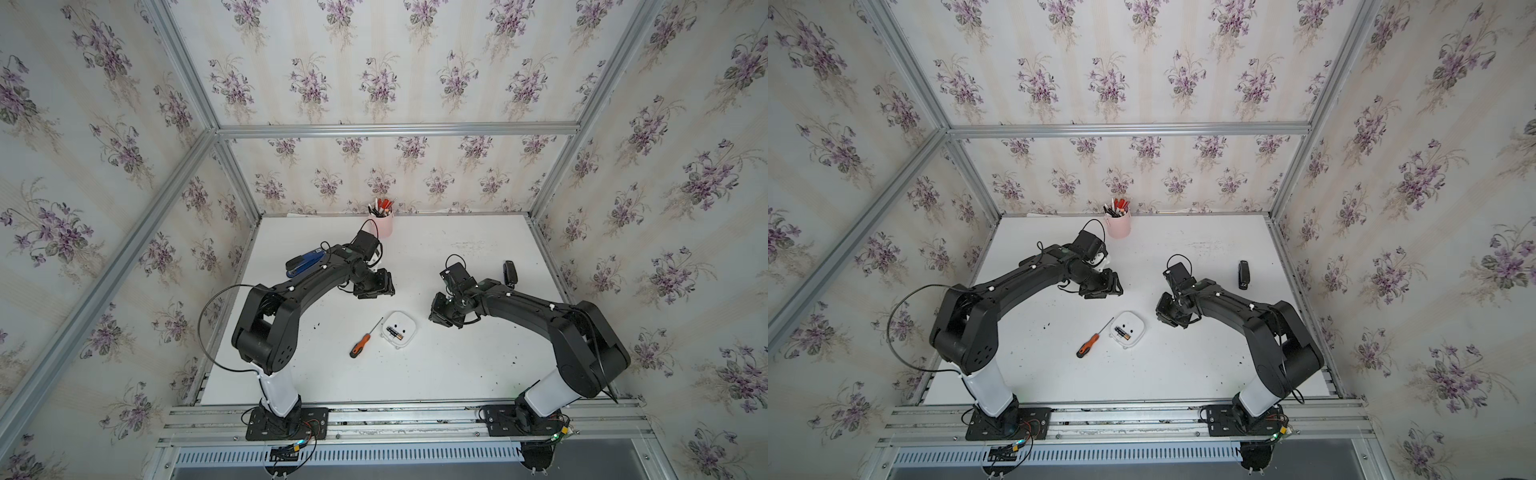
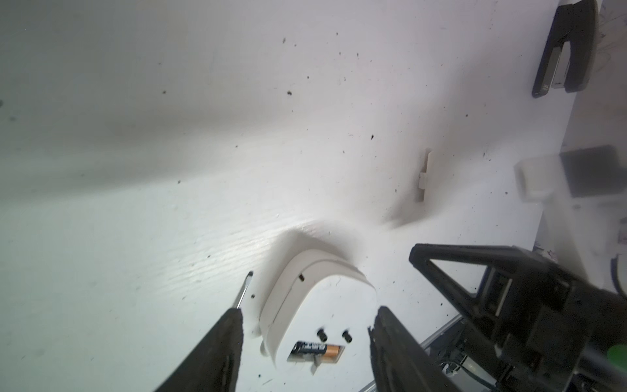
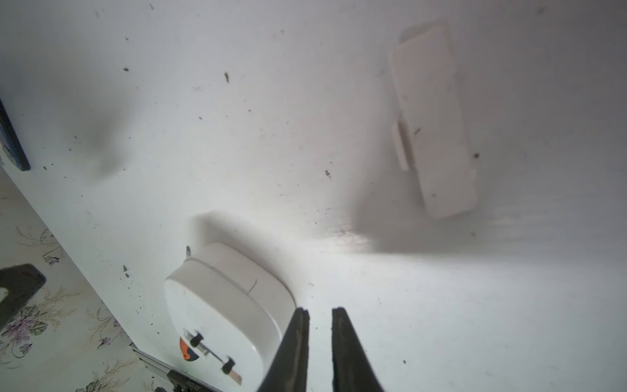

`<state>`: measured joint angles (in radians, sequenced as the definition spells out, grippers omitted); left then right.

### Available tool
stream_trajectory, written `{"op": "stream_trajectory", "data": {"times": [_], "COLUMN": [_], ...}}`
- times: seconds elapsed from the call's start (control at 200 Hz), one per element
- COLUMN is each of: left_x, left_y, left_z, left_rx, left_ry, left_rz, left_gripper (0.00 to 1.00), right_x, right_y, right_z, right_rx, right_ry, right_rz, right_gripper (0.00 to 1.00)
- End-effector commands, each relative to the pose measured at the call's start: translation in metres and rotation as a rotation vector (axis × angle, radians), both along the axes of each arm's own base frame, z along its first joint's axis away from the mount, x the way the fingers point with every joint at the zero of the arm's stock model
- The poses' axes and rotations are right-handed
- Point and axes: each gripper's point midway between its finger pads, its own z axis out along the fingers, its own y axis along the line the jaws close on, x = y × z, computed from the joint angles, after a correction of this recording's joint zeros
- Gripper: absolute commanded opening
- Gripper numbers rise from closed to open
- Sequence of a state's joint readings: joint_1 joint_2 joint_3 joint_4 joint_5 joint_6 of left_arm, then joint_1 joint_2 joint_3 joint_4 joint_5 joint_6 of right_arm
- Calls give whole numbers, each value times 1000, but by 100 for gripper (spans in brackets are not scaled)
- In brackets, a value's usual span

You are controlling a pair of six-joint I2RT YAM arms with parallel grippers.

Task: Remove the battery from the alarm
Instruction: Adjust the alarm at the center of the board.

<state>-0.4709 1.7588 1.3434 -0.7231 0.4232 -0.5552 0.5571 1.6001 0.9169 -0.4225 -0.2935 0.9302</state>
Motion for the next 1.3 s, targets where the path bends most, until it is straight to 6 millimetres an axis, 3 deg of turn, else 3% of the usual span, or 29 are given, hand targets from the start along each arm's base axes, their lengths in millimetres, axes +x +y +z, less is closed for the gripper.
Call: {"op": "stream_trajectory", "data": {"times": [0.0, 0.045, 0.135, 0.27, 0.495, 0.594, 0.694, 0.819, 0.929, 1.294], "left_x": [-36, -47, -60, -62, -61, -64, -52, -29, -24, -37], "left_y": [36, 44, 57, 63, 59, 57, 53, 37, 24, 32], "left_z": [-3, -2, 0, 2, -11, -14, -17, -17, -21, -27], "left_rx": [114, 121, 156, 186, 171, 150, 161, 129, 92, 85], "left_ry": [76, 94, 99, 92, 142, 136, 128, 97, 111, 142], "left_rz": [-5, 6, 16, 21, 63, 70, 51, 24, -2, 4], "left_gripper": [69, 70, 72, 72, 63, 66, 66, 60, 50, 50], "right_x": [-4, 5, 8, -5, -55, -71, -81, -76, -70, -38], "right_y": [0, -8, -2, 8, 15, 25, 36, 42, 45, 67], "right_z": [4, 7, 14, 20, 10, 3, -7, -14, -22, -26], "right_rx": [4, 10, 34, 103, 136, 175, 157, 154, 147, 156], "right_ry": [5, -3, -14, 25, 130, 163, 190, 182, 176, 150], "right_rz": [43, 20, 64, 114, 100, 91, 114, 89, 58, 29], "right_gripper": [22, 24, 28, 36, 16, 15, 14, 15, 14, 14]}}
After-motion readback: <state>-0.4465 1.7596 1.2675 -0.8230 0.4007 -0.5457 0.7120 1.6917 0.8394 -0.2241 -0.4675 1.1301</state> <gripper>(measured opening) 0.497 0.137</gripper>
